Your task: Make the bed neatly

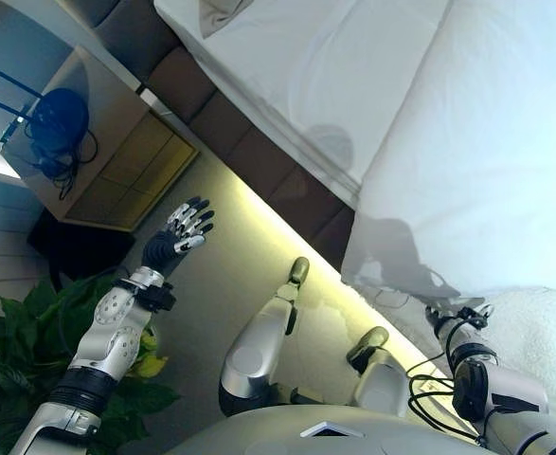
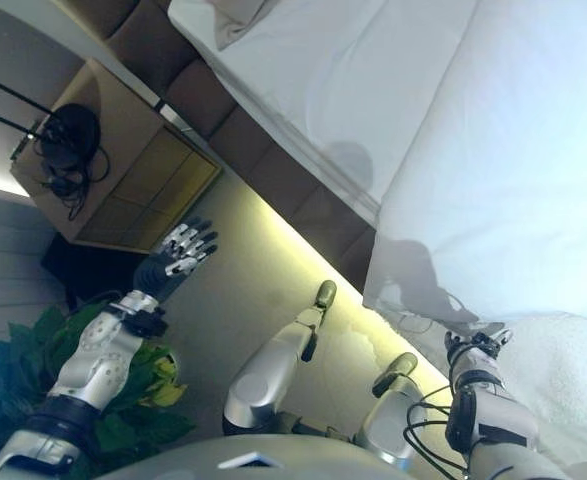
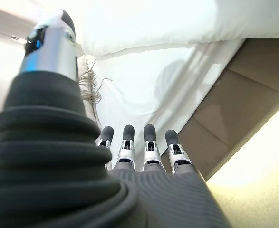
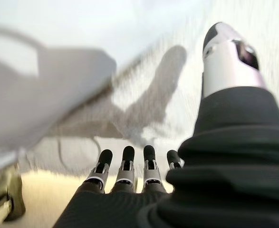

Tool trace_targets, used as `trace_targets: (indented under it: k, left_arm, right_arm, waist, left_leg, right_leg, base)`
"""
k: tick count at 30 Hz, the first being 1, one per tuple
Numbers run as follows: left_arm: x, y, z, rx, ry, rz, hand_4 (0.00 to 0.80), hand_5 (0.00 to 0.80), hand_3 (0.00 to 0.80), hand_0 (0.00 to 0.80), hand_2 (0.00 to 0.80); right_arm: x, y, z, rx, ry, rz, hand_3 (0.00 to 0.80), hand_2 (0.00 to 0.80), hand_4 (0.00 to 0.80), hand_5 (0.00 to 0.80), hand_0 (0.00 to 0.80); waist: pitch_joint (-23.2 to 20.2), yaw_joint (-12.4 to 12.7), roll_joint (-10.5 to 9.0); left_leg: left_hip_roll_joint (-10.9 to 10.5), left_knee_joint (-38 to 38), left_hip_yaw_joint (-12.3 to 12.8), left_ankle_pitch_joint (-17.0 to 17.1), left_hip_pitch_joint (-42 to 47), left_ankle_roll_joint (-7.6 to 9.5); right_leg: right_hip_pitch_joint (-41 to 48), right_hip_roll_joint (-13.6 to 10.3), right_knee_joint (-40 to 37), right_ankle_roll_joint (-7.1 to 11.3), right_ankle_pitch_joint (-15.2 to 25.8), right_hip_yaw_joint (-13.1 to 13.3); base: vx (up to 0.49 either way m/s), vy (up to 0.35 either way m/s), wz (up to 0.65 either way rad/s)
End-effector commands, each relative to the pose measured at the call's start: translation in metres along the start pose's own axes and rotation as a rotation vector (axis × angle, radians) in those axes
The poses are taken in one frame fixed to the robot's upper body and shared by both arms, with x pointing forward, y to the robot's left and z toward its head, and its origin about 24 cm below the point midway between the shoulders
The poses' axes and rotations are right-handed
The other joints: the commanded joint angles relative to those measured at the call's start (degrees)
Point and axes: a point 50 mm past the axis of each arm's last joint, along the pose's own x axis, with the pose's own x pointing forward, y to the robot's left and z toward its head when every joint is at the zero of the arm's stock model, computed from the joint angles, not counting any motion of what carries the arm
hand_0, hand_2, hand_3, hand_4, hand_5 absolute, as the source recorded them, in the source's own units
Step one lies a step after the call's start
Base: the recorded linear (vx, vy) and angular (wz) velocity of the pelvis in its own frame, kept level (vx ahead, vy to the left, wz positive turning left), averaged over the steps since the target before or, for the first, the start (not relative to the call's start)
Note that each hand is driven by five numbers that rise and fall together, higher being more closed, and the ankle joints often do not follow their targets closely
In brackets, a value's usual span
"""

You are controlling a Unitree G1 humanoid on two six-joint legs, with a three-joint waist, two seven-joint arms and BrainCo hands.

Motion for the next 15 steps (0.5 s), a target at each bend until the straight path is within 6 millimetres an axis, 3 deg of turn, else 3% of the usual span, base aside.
trace_targets:
  k: [1, 9, 13, 15]
  left_arm:
    - [0.025, -0.012, 0.032, 0.043, -0.165, -0.065, 0.0, 0.0, 0.0, 0.0, 0.0]
    - [0.027, -0.021, 0.032, 0.018, -0.19, -0.056, 0.0, 0.0, 0.0, 0.0, 0.0]
    - [0.019, -0.019, 0.034, 0.023, -0.183, -0.039, 0.0, 0.0, 0.0, 0.0, 0.0]
    - [0.013, -0.012, 0.035, 0.028, -0.172, -0.021, 0.0, 0.0, 0.0, 0.0, 0.0]
  right_arm:
    - [-0.002, 0.001, 0.035, 0.061, -0.095, -0.109, 0.0, 0.0, 0.0, 0.0, 0.0]
    - [-0.001, -0.023, 0.036, -0.026, -0.016, -0.295, 0.0, 0.0, 0.0, 0.0, 0.0]
    - [0.001, -0.035, 0.041, -0.056, -0.033, -0.229, 0.0, 0.0, 0.0, 0.0, 0.0]
    - [0.001, -0.044, 0.054, -0.037, -0.087, -0.181, 0.0, 0.0, 0.0, 0.0, 0.0]
  waist:
    - [3.02, 0.69, 1.03]
    - [4.87, -0.01, 3.41]
    - [4.68, 0.05, 2.35]
    - [3.9, 0.01, 1.19]
  left_leg:
    - [1.53, 7.14, 1.06, -4.85, -2.93, -1.55]
    - [1.17, 6.45, 2.01, -4.32, -4.06, -1.53]
    - [1.36, 6.14, 1.83, -4.87, -2.46, -1.82]
    - [1.74, 6.04, 1.82, -5.47, -1.25, -1.98]
  right_leg:
    - [-0.36, -3.05, -8.5, 2.23, 14.04, 2.29]
    - [-1.17, -3.04, -10.23, 2.51, 14.42, 3.01]
    - [1.54, -2.79, -11.68, 2.28, 14.82, 2.26]
    - [3.19, -2.62, -12.16, 2.18, 14.86, 1.88]
  base:
    - [-0.055, 0.043, 0.01]
    - [-0.051, 0.058, -0.01]
    - [0.034, -0.016, -0.02]
    - [0.093, -0.04, -0.01]
